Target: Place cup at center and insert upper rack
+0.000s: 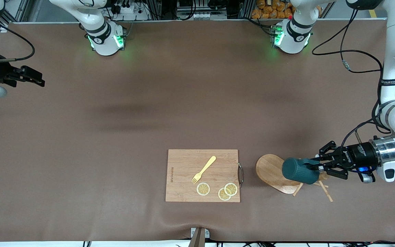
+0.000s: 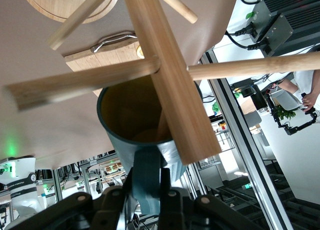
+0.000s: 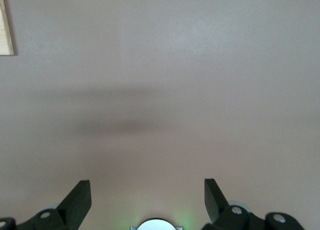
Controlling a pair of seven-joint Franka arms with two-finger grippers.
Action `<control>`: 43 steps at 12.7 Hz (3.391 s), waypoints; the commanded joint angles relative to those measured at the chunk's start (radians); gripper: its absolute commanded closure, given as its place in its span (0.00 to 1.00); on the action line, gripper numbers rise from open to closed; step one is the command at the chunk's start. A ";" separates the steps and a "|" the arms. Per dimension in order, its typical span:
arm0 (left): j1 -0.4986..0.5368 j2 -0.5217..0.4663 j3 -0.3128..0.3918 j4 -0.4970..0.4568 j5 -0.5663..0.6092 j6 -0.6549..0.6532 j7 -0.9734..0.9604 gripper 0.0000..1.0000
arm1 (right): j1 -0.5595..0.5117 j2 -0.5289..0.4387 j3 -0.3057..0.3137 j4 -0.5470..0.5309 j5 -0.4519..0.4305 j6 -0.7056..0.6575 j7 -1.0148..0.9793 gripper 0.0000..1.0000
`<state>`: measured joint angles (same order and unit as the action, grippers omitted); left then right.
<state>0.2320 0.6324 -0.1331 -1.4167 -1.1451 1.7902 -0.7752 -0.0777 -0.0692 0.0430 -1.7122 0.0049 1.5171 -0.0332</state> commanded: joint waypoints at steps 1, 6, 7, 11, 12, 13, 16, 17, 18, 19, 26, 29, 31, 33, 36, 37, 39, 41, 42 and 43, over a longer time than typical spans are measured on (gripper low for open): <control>0.007 0.010 -0.007 0.005 -0.027 0.003 0.016 1.00 | -0.020 -0.021 0.014 -0.004 0.010 0.011 -0.016 0.00; 0.004 0.023 -0.007 0.008 -0.030 0.003 0.013 0.25 | -0.022 -0.021 0.011 -0.006 0.017 0.026 -0.017 0.00; 0.006 0.017 -0.007 0.010 -0.027 0.003 0.001 0.00 | -0.022 -0.021 0.011 -0.007 0.017 0.023 -0.016 0.00; 0.006 -0.040 -0.005 0.036 -0.015 -0.005 -0.110 0.00 | -0.027 -0.021 0.009 -0.007 0.017 0.020 -0.017 0.00; 0.000 -0.072 -0.003 0.036 -0.007 -0.005 -0.131 0.00 | -0.027 -0.021 0.009 -0.007 0.017 0.020 -0.016 0.00; -0.002 -0.104 -0.008 0.036 0.025 -0.005 -0.166 0.00 | -0.027 -0.021 0.009 -0.007 0.017 0.021 -0.017 0.00; -0.005 -0.158 -0.020 0.089 0.141 -0.029 -0.301 0.00 | -0.027 -0.021 0.009 -0.007 0.017 0.018 -0.017 0.00; -0.007 -0.171 -0.020 0.113 0.168 -0.069 -0.318 0.00 | -0.027 -0.020 0.009 -0.009 0.017 0.018 -0.017 0.00; -0.007 -0.198 -0.019 0.119 0.188 -0.084 -0.319 0.00 | -0.027 -0.018 0.009 -0.010 0.017 0.018 -0.016 0.00; -0.007 -0.235 -0.022 0.117 0.240 -0.086 -0.319 0.00 | -0.027 -0.018 0.009 -0.012 0.017 0.017 -0.016 0.00; -0.019 -0.459 -0.180 0.096 0.721 -0.239 -0.282 0.00 | -0.027 -0.017 0.009 -0.017 0.017 0.011 -0.016 0.00; -0.016 -0.500 -0.256 0.097 0.959 -0.308 -0.109 0.00 | -0.027 -0.015 0.009 -0.015 0.017 0.021 -0.014 0.00; -0.011 -0.526 -0.270 0.097 1.027 -0.345 0.021 0.00 | -0.027 -0.015 0.009 -0.015 0.017 0.020 -0.014 0.00; -0.011 -0.543 -0.272 0.097 1.090 -0.376 0.057 0.00 | -0.027 -0.017 0.009 -0.017 0.017 0.018 -0.014 0.00; -0.028 -0.557 -0.239 0.091 1.145 -0.391 0.153 0.00 | -0.027 -0.018 0.009 -0.015 0.017 0.023 -0.016 0.00; -0.077 -0.560 -0.167 0.079 1.147 -0.391 0.242 0.00 | -0.027 -0.017 0.008 -0.014 0.017 0.035 -0.016 0.00; -0.161 -0.565 -0.015 0.041 1.139 -0.385 0.338 0.00 | -0.028 -0.017 0.008 -0.012 0.017 0.040 -0.016 0.00; -0.210 -0.563 0.059 0.012 1.141 -0.362 0.390 0.00 | -0.033 -0.018 0.008 -0.007 0.015 0.046 -0.016 0.00; -0.217 -0.565 0.067 -0.014 1.142 -0.338 0.405 0.00 | -0.033 -0.020 0.009 -0.009 0.017 0.046 -0.016 0.00; -0.217 -0.574 0.069 -0.043 1.142 -0.306 0.424 0.00 | -0.033 -0.020 0.009 -0.009 0.017 0.054 -0.016 0.00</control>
<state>0.0401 0.1007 -0.0815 -1.3848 -0.0169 1.4299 -0.3816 -0.0862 -0.0714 0.0400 -1.7166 0.0069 1.5621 -0.0332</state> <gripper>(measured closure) 0.000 0.000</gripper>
